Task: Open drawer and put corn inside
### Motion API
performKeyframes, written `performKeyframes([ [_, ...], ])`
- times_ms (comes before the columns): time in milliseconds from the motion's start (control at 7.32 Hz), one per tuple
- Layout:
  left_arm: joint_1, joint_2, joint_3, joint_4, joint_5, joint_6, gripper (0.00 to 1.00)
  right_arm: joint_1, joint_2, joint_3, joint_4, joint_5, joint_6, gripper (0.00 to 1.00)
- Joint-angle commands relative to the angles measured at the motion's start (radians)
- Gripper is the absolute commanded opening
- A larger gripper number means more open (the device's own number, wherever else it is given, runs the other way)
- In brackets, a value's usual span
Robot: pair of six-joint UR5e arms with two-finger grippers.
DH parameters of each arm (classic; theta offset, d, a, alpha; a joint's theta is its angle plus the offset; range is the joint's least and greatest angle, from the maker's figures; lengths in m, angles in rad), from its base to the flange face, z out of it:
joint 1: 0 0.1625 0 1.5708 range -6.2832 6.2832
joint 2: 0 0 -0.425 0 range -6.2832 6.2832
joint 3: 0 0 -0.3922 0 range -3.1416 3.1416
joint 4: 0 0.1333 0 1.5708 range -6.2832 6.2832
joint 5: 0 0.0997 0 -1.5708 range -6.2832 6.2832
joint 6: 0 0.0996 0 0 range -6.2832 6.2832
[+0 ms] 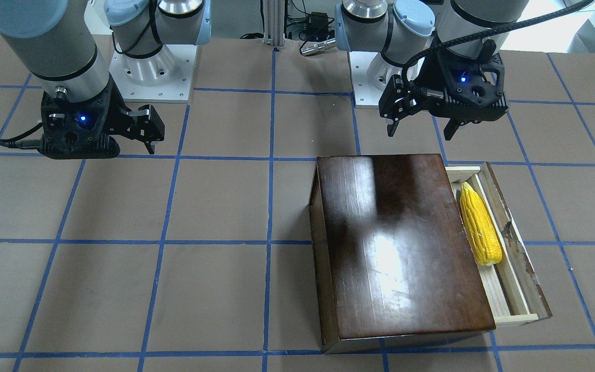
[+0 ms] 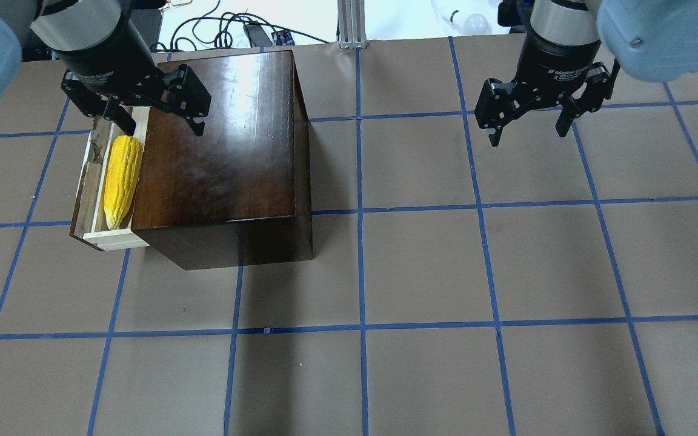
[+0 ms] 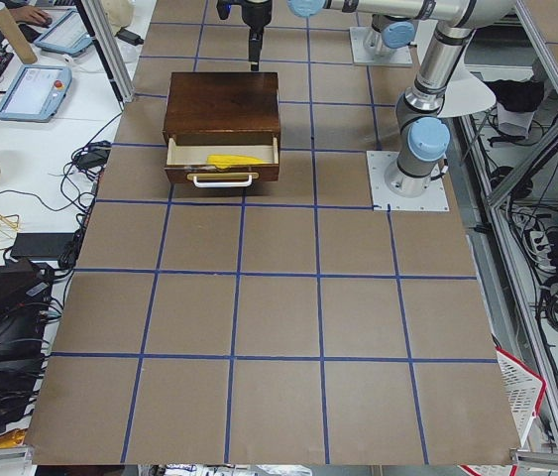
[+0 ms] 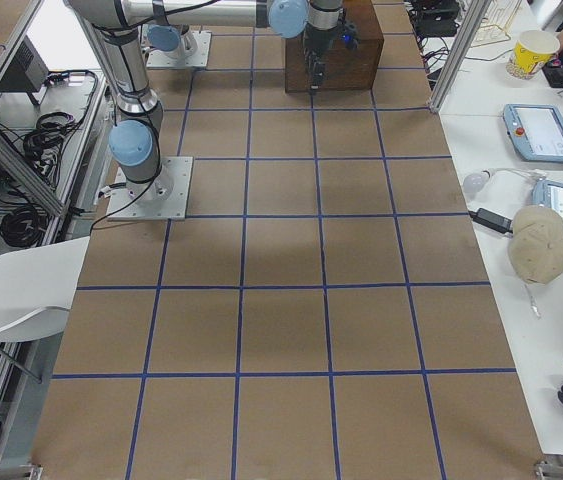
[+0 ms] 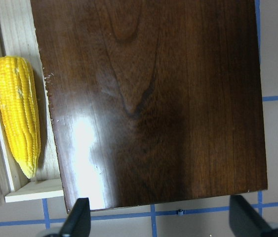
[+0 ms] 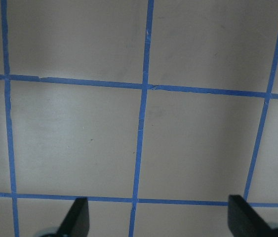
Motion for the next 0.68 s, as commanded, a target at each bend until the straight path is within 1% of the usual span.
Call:
performKeyframes([
  [0,0.002,0.001,0.001,-0.002,0.001,0.001,1.0,-0.001,0.001,0.0,0.0,0.0,0.0,1.0],
  [547,0.001,-0.007,0.0,-0.004,-0.006,-0.002,1.0,-0.001,0.001,0.0,0.0,0.0,0.0,1.0],
])
